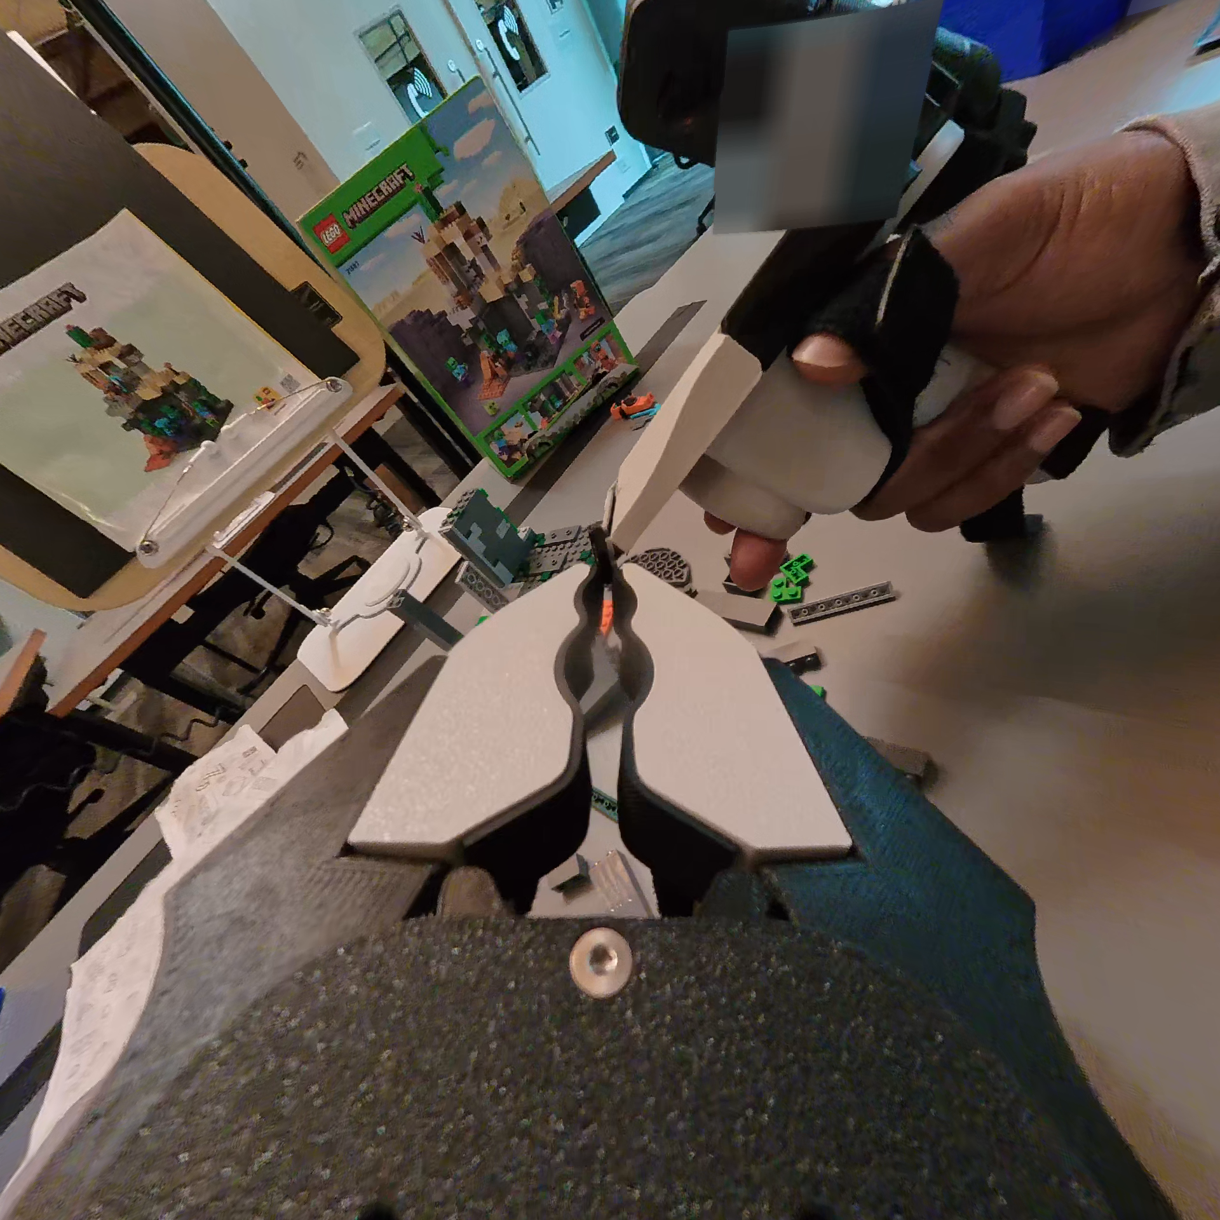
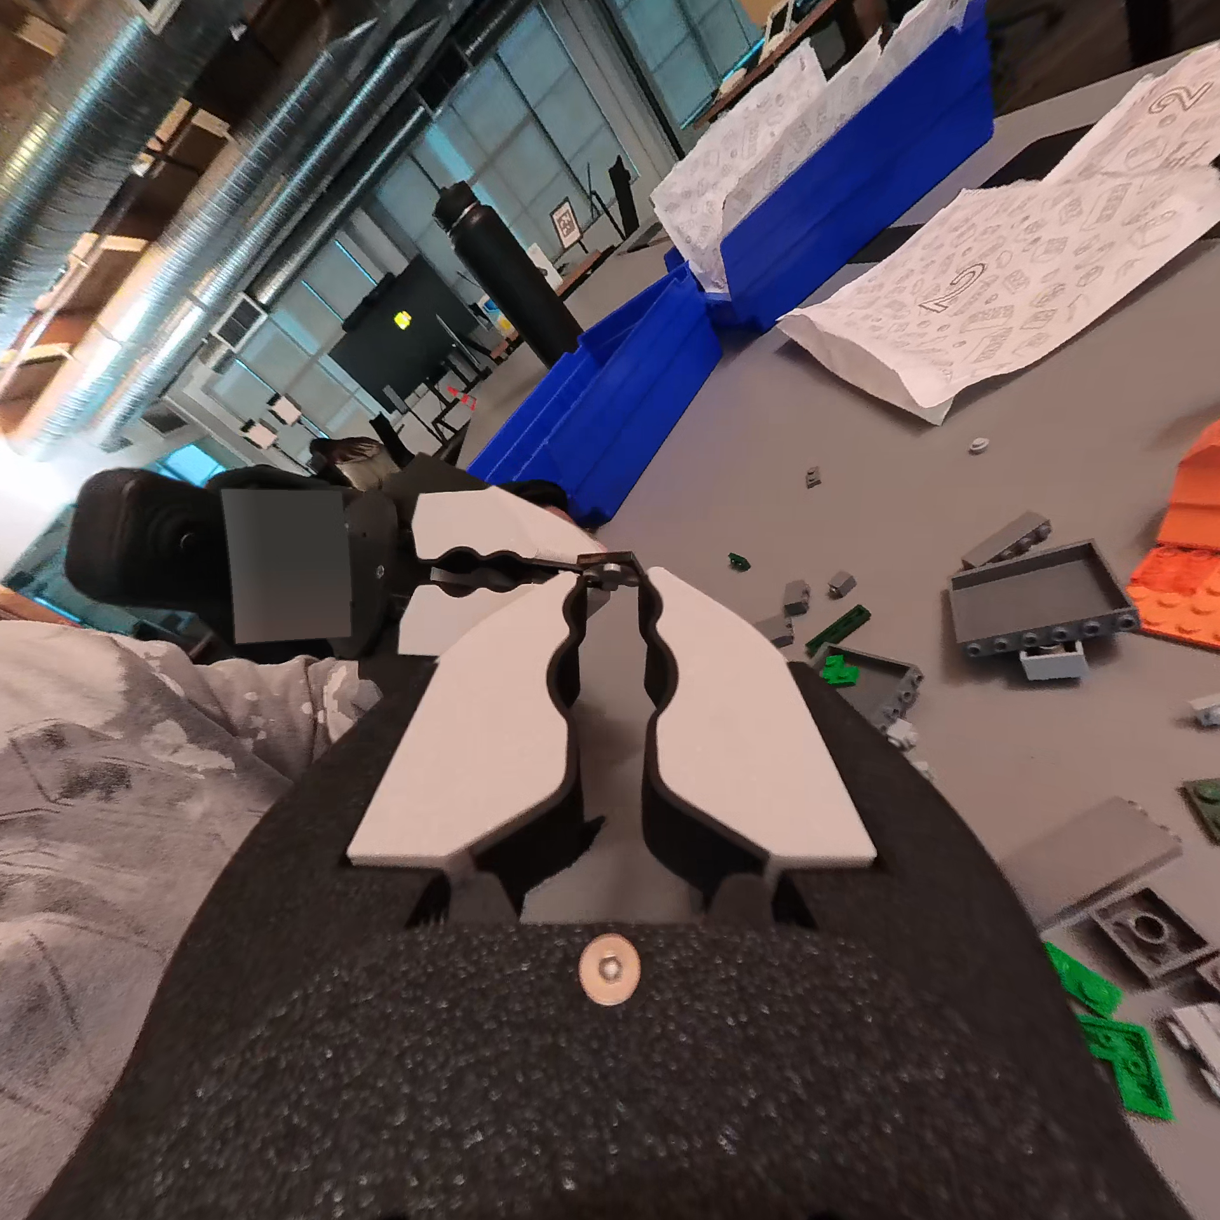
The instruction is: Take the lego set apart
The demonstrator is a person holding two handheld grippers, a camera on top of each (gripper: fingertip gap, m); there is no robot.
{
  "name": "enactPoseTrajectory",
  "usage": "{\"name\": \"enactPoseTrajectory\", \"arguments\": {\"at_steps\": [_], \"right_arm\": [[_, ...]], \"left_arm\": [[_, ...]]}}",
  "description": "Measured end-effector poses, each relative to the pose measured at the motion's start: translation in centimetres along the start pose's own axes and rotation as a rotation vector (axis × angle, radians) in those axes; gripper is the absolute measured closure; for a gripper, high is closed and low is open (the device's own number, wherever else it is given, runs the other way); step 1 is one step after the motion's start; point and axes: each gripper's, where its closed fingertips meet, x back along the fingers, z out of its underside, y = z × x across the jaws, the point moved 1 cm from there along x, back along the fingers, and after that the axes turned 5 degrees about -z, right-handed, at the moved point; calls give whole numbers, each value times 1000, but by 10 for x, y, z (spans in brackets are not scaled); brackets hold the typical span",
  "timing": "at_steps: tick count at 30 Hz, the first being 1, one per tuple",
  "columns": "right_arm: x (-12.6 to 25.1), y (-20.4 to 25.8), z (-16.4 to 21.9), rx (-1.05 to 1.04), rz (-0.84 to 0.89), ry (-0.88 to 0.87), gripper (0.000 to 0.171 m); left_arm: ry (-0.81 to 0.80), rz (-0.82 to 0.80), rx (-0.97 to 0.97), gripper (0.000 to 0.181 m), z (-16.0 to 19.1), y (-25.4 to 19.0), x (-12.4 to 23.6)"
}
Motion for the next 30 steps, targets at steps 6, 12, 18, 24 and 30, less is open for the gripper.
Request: {"name": "enactPoseTrajectory", "arguments": {"at_steps": [6, 12, 18, 24, 30], "right_arm": [[-1, 3, 1, -23, -49, -2, 148], [0, 3, -1, 15, -17, -3, 154], [0, 5, 2, 96, -7, 23, 154], [1, 4, 6, 145, -4, 59, 156], [1, 2, 9, 117, -19, 65, 157]], "left_arm": [[8, -28, -63, 178, 0, -1, -1], [-1, -55, -114, 178, -3, -1, -1], [-12, -54, -130, 178, -5, -2, 0], [-15, -63, -179, 178, -4, -3, -1], [-7, -86, -236, 178, -3, -4, -1]]}}
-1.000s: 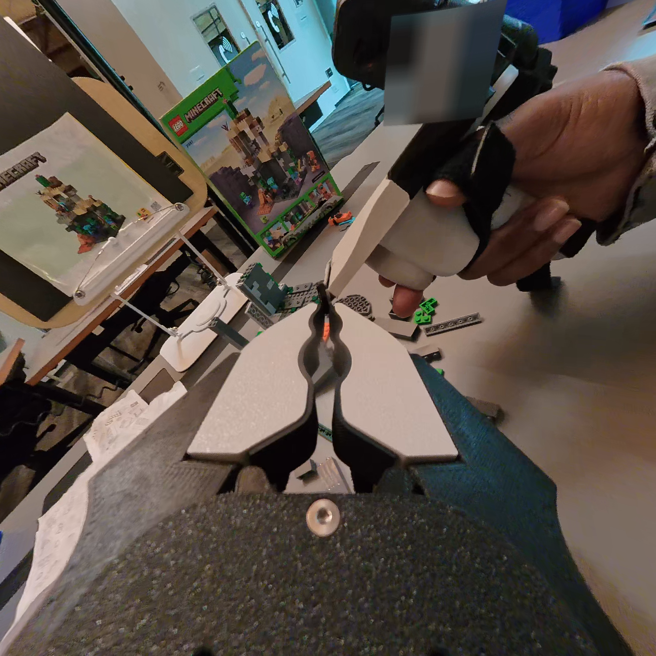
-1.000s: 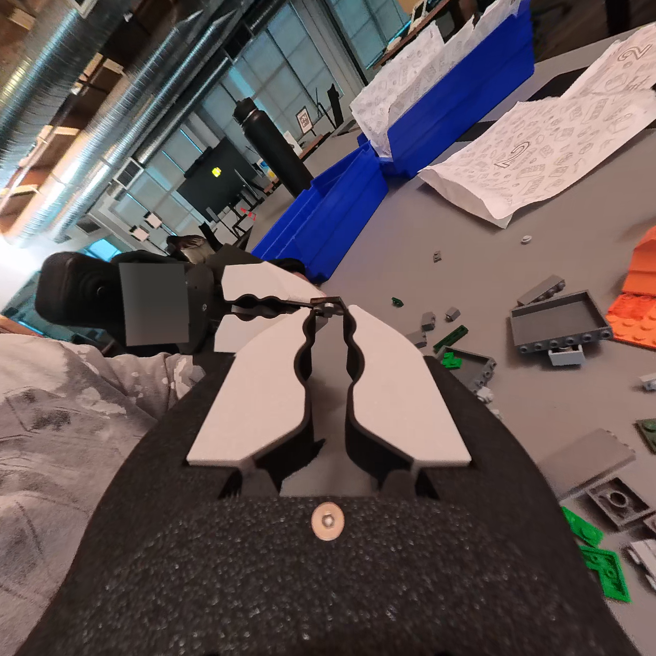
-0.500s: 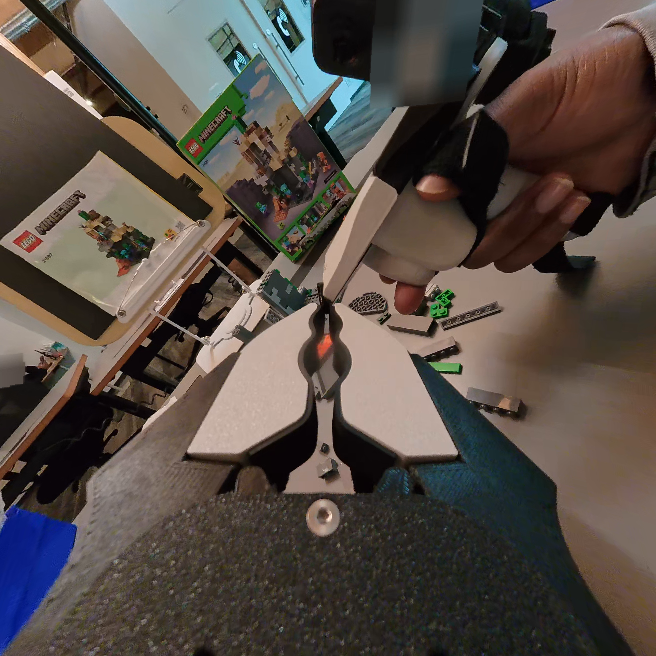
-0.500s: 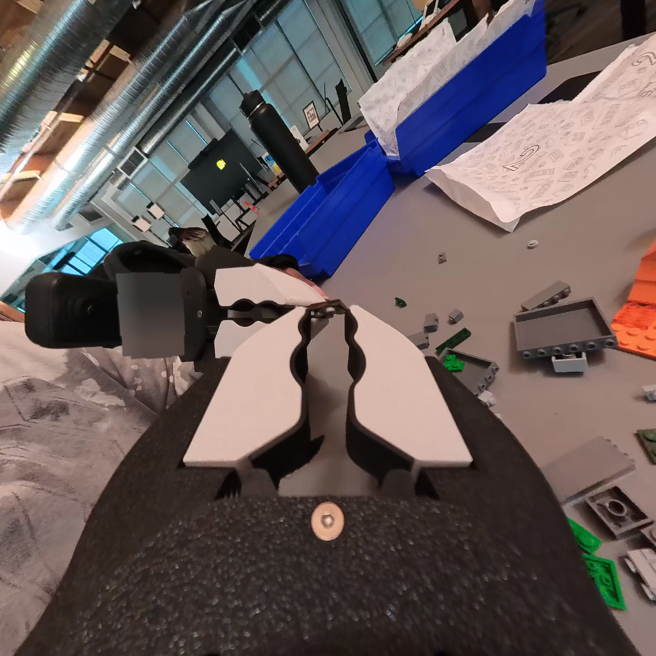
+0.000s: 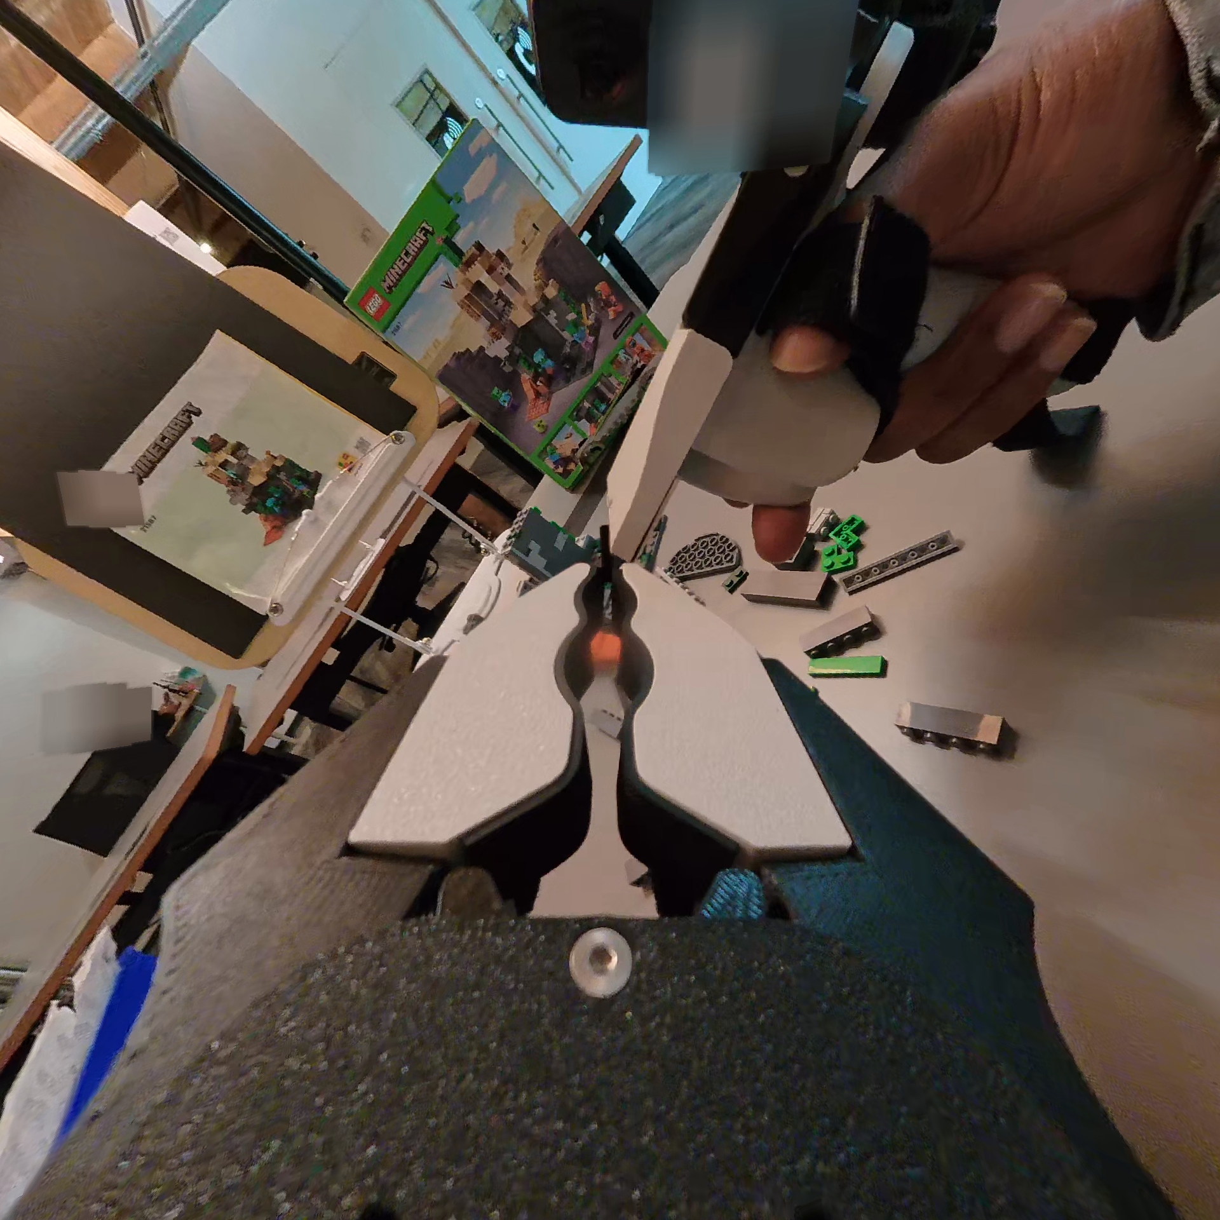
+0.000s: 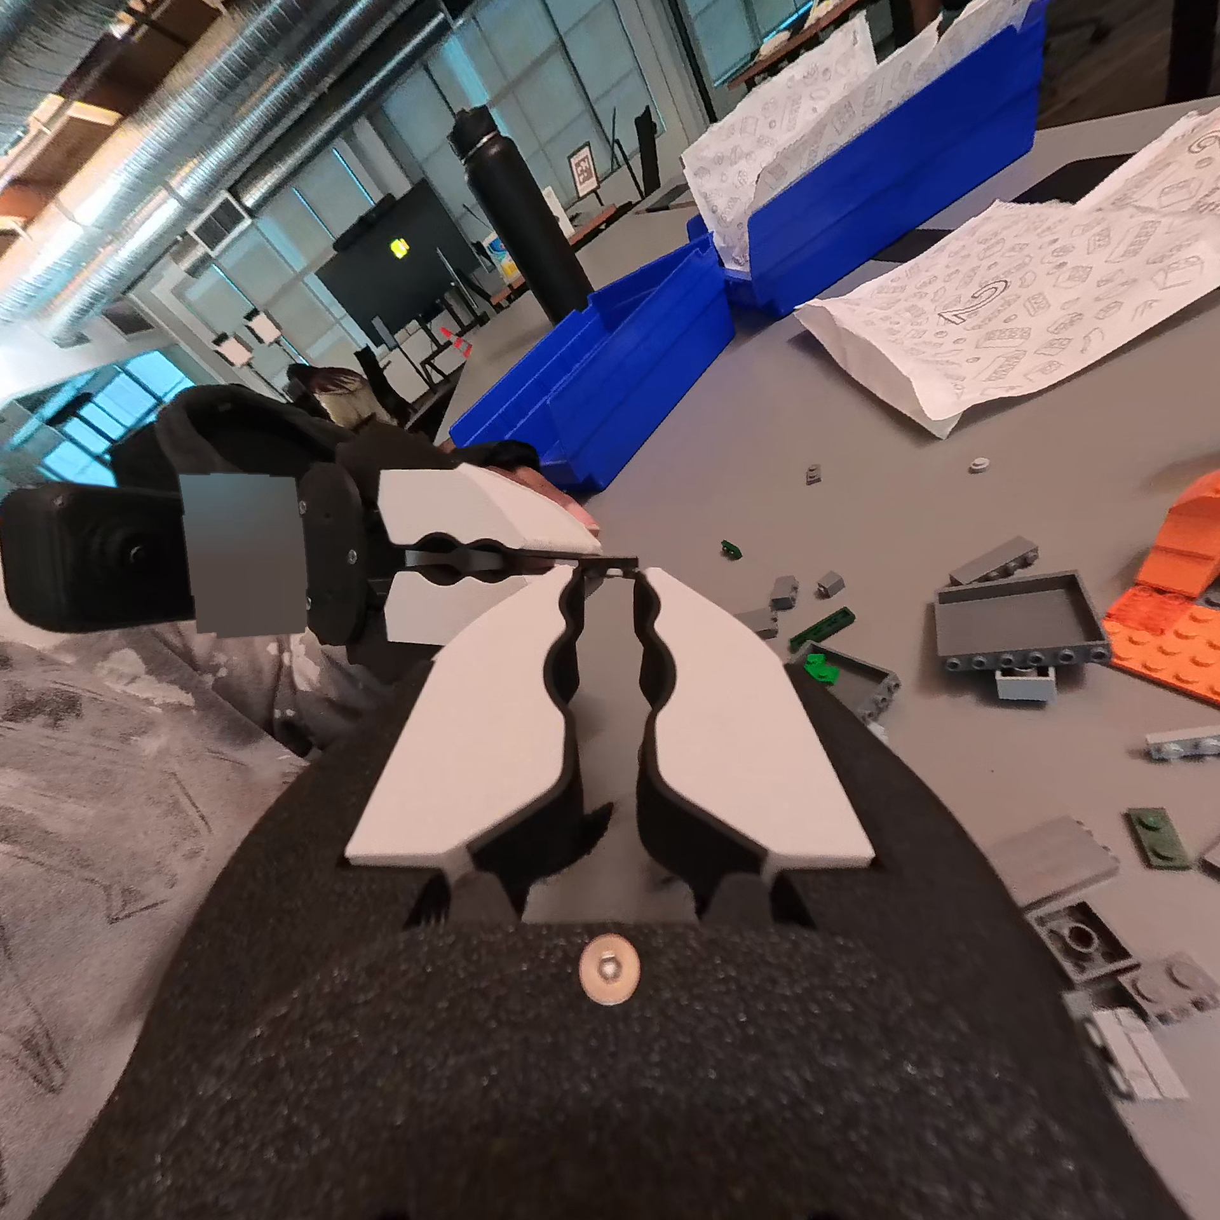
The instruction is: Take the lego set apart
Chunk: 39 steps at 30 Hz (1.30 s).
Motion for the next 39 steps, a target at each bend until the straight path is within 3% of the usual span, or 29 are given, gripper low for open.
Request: {"name": "enactPoseTrajectory", "arguments": {"at_steps": [4, 5, 6, 8, 10, 13, 21, 23, 28, 39], "right_arm": [[2, -2, 2, -40, -23, -2, 157], [4, -2, 4, -44, -27, 6, 170], [3, -4, 9, -48, -22, 31, 171], [-2, -6, 21, -62, -22, 58, 171], [-7, -3, 21, -46, -33, 61, 171], [-5, -4, 11, -17, -13, 16, 171], [-5, 3, -6, -40, -31, -69, 145], [-5, 5, -8, -78, -58, -92, 147], [-4, 8, -10, -110, -79, -105, 155], [-2, 7, -9, -208, -138, -123, 154]], "left_arm": [[10, -16, -29, 178, 2, 0, -1], [23, -71, -17, 178, 3, 8, -1], [29, -138, -38, 178, 6, 24, 0], [3, -77, 107, 178, 3, 32, 6], [6, -98, 16, 178, 4, 25, 6], [13, -70, 122, 178, 6, 28, 3], [-38, 47, 325, 178, 1, 16, 0], [-58, 79, 385, 178, -3, 13, 0], [-86, 96, 391, 178, -8, 11, 2], [-117, 88, 354, 178, -12, 9, 5]]}}
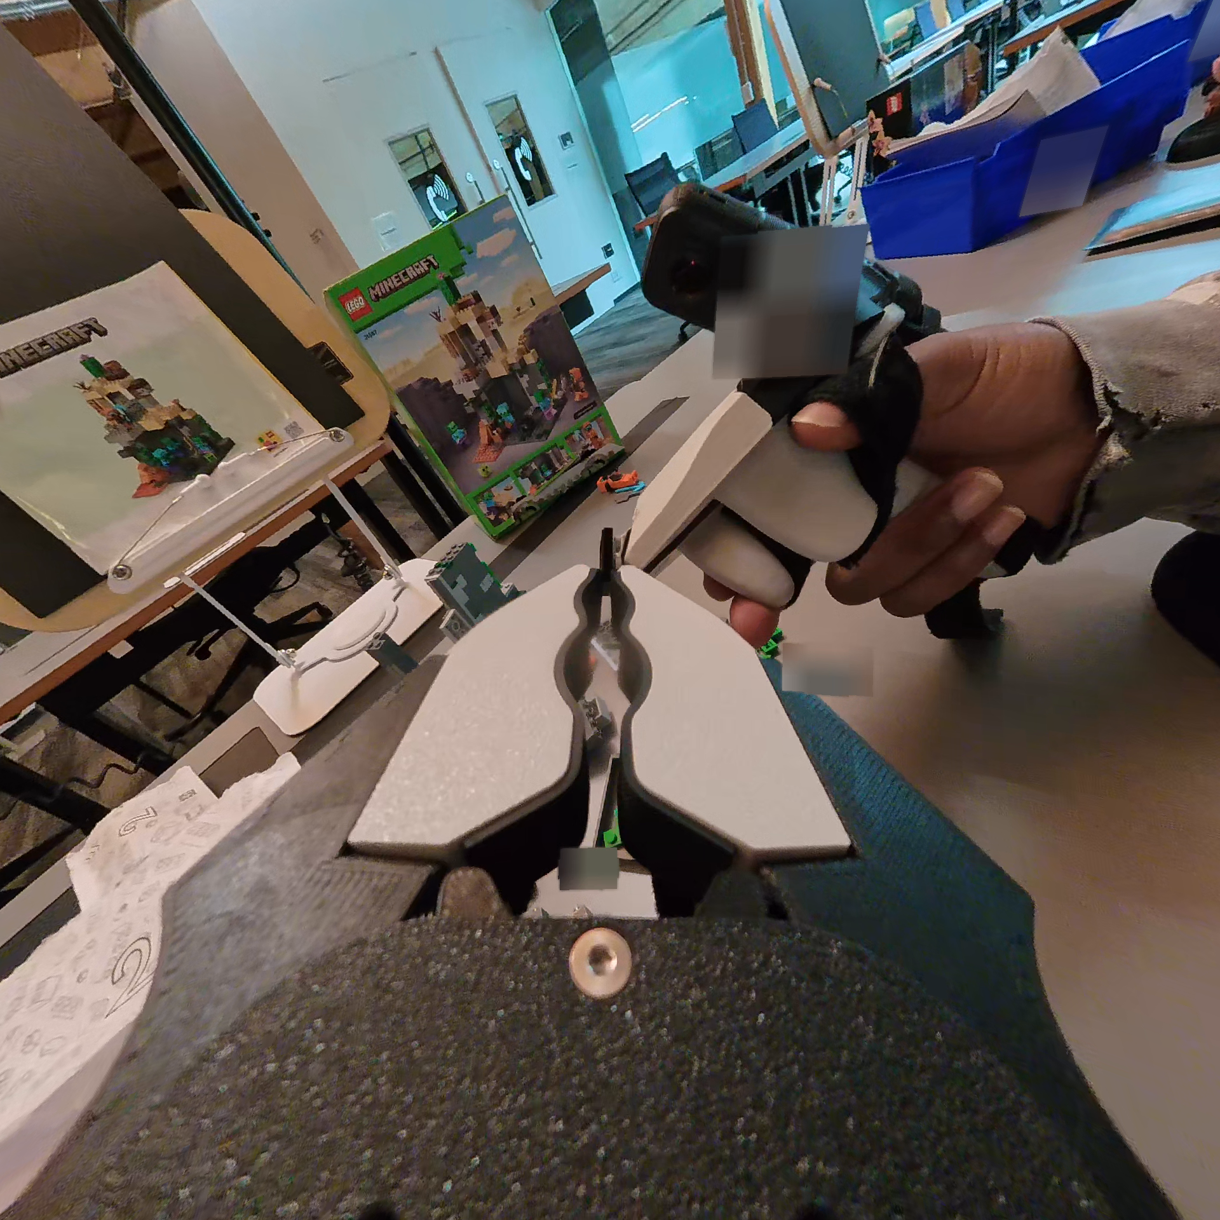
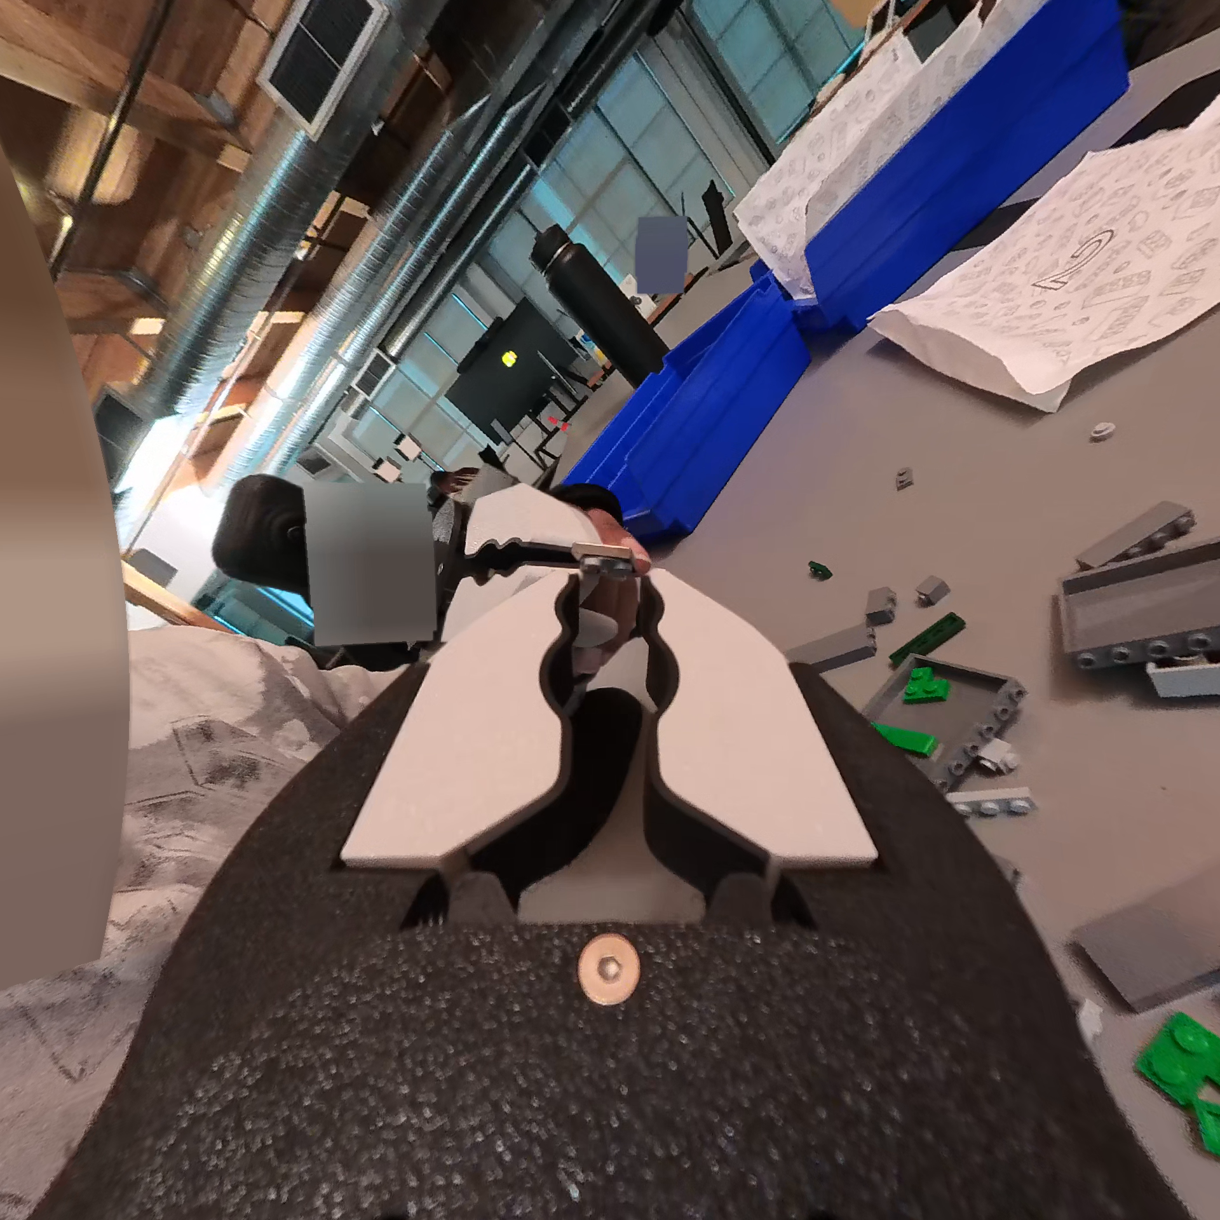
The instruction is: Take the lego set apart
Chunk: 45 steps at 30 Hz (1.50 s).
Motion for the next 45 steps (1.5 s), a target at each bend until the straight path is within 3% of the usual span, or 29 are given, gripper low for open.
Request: {"name": "enactPoseTrajectory", "arguments": {"at_steps": [27, 36, 45], "right_arm": [[11, -9, -6, 37, 77, -12, 159], [3, 3, 0, -113, -74, -5, 144], [2, 6, -2, -107, -74, -17, 144]], "left_arm": [[36, 1, 14, 178, 5, 3, 0], [-22, 71, 257, 178, 0, 12, 3], [-19, 65, 76, 178, 0, -2, 1]]}}
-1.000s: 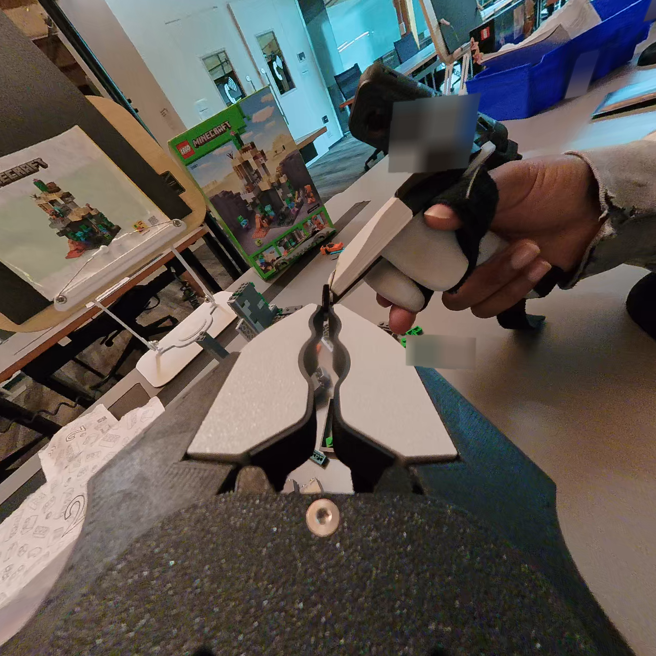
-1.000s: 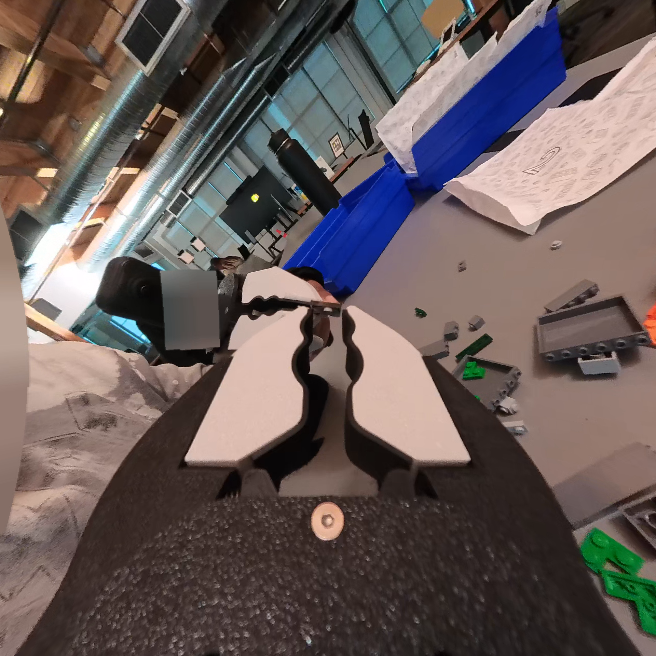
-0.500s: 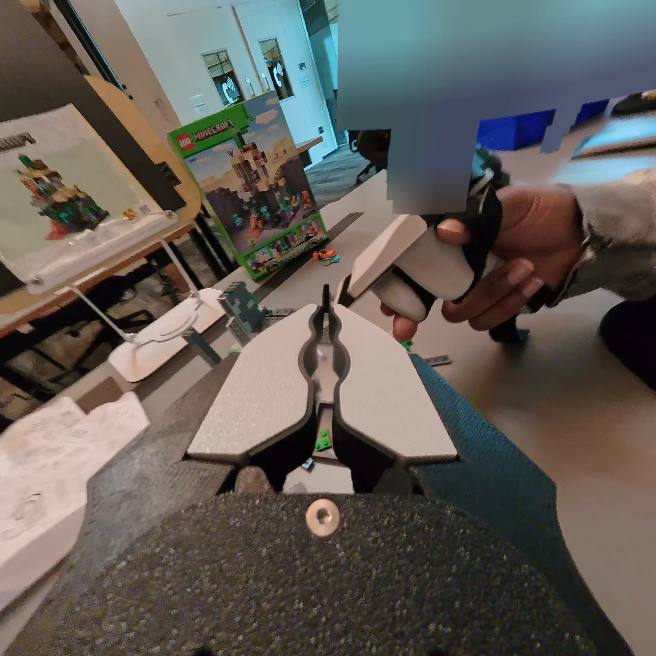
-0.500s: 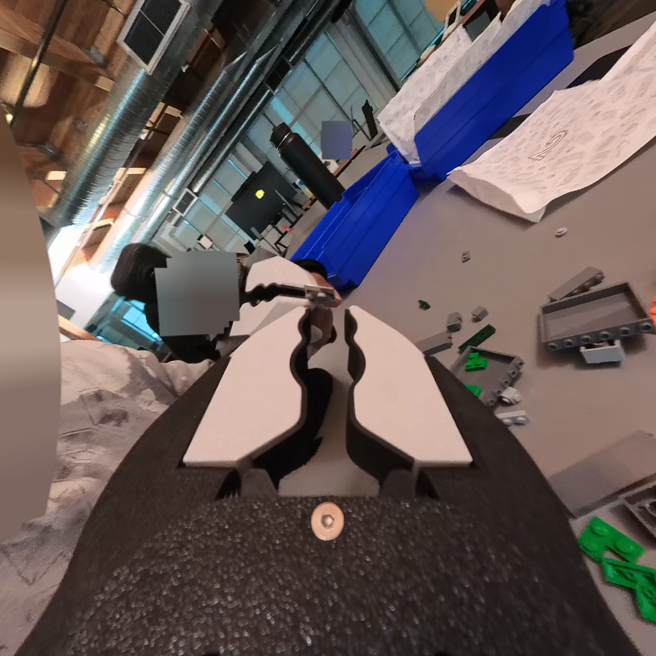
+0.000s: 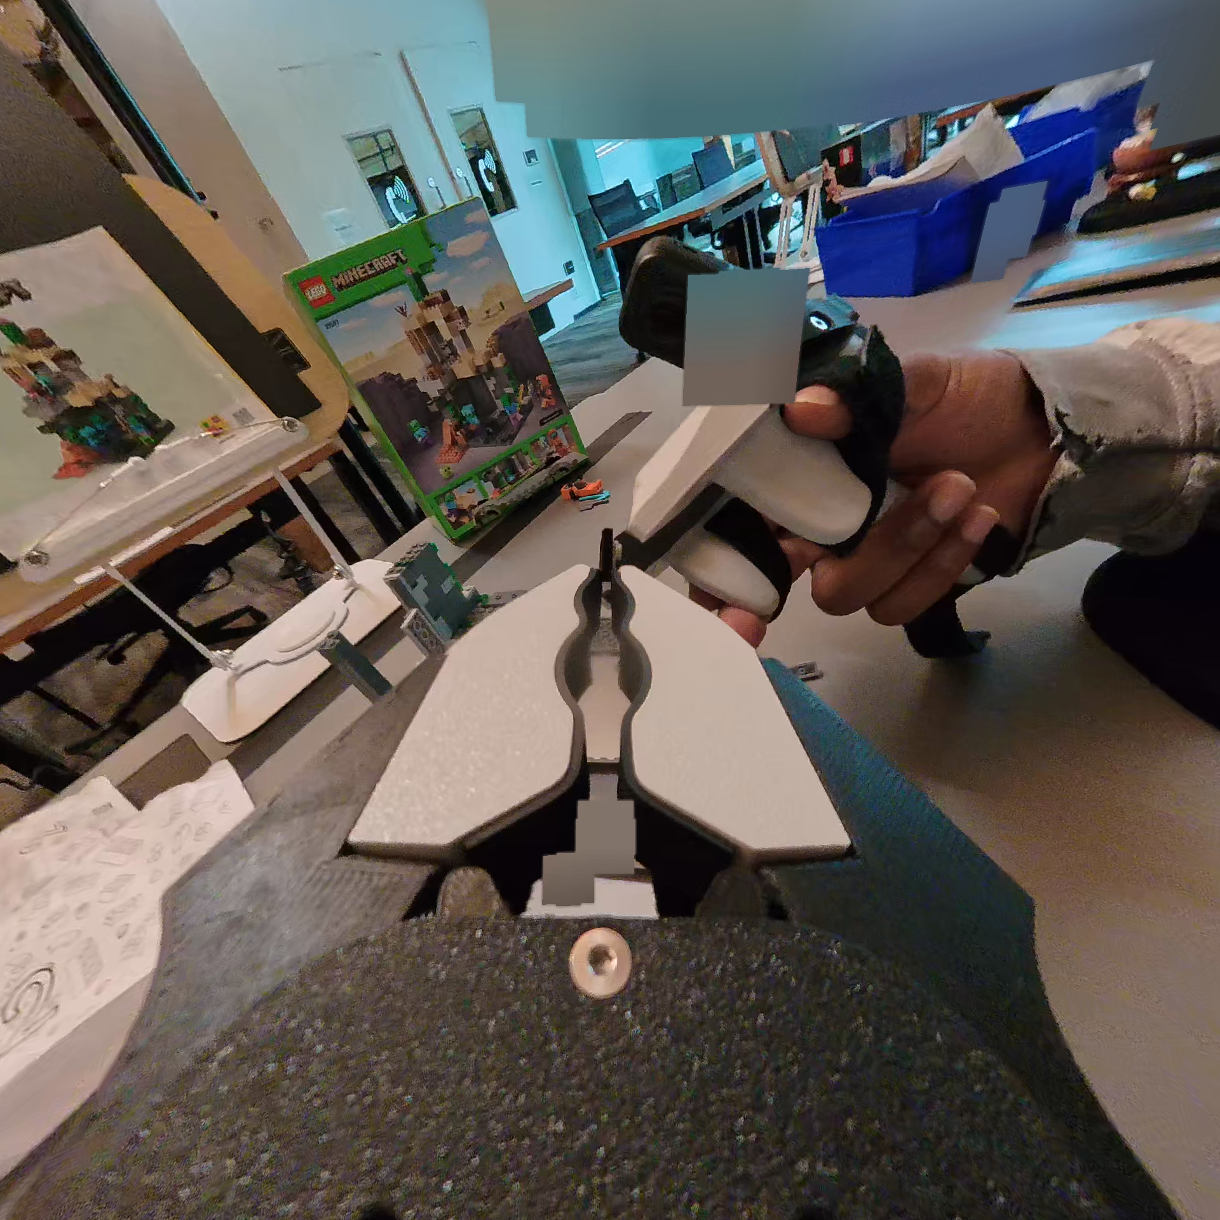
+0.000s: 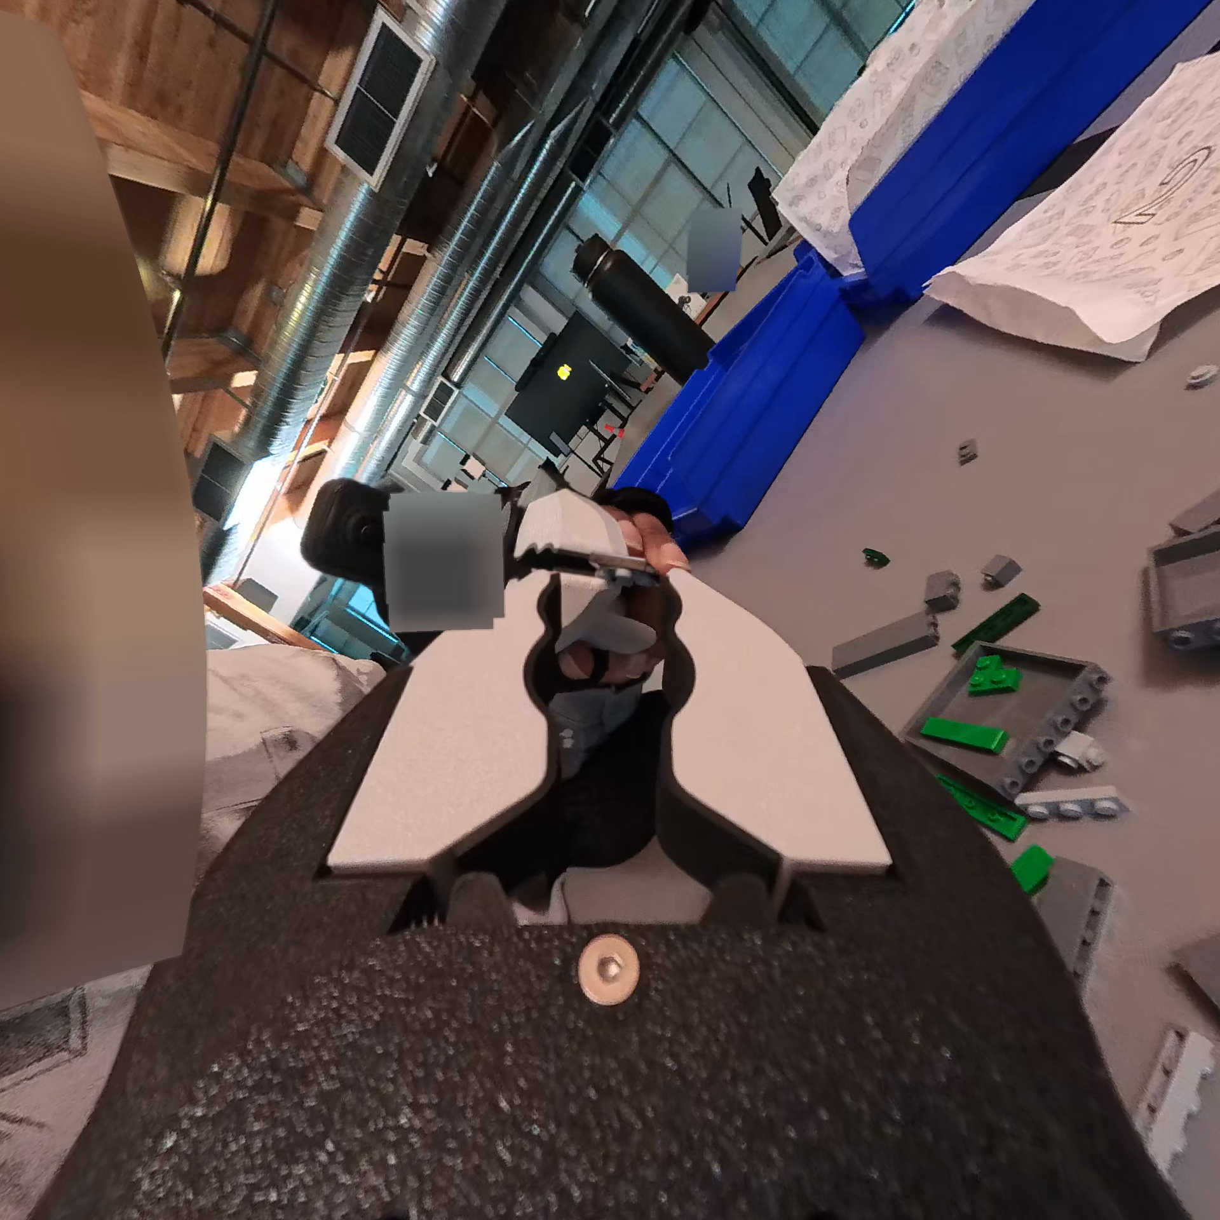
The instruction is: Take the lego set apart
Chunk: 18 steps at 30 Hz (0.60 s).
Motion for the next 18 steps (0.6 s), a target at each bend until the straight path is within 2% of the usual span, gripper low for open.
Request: {"name": "enactPoseTrajectory", "arguments": {"at_steps": [7, 18], "right_arm": [[0, -1, 0, 34, 25, 8, 152], [1, 3, 1, 95, 4, 24, 153]], "left_arm": [[-9, -73, -188, 178, -3, -3, 1], [-28, -55, -159, 178, -5, -4, 4]]}}
